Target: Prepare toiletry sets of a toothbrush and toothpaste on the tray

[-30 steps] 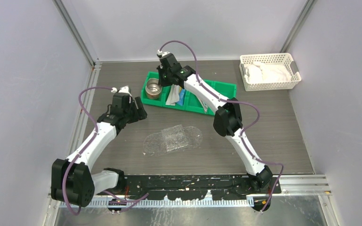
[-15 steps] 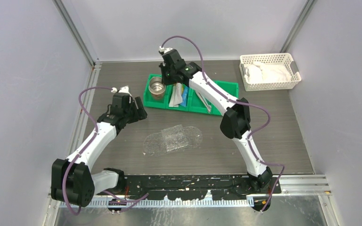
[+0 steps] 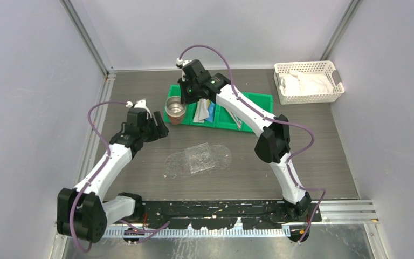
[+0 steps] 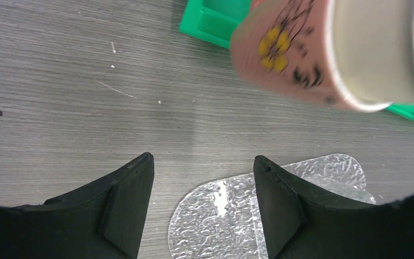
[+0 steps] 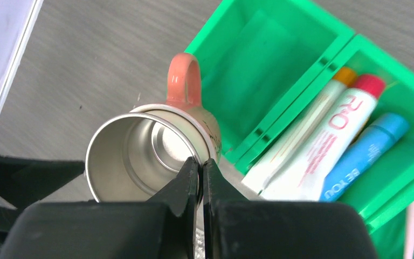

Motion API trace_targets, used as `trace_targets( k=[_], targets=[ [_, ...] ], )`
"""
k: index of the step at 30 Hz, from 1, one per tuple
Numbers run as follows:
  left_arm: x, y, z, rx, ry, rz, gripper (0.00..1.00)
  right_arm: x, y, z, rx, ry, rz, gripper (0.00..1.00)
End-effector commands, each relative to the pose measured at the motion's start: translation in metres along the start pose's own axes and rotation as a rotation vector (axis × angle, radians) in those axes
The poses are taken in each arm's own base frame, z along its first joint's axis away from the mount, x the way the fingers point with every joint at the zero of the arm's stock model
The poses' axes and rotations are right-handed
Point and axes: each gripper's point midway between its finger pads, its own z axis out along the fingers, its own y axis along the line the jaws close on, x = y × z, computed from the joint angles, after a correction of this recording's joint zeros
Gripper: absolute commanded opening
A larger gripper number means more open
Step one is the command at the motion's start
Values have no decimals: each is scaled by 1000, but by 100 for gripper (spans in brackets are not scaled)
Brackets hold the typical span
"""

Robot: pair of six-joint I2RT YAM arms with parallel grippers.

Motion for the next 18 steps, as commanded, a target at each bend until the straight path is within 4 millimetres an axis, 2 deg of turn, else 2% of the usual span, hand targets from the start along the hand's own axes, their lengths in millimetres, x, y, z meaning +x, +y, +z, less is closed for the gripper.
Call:
trace_targets(
  k=[1, 7, 13, 18],
  targets=[
    [-16, -18, -16, 113, -115, -28, 69, -32, 52, -59, -160, -101, 0, 1],
    [-11, -19, -24, 178, -222, -61, 70, -2, 61, -47, -195, -10, 44, 1],
    [-13, -3, -29, 138, -332, -99, 51, 11, 59, -34, -190, 35, 67, 1],
    [-19, -6, -36, 172, -385, -112, 52, 19, 57, -28, -188, 54, 69, 1]
  ],
)
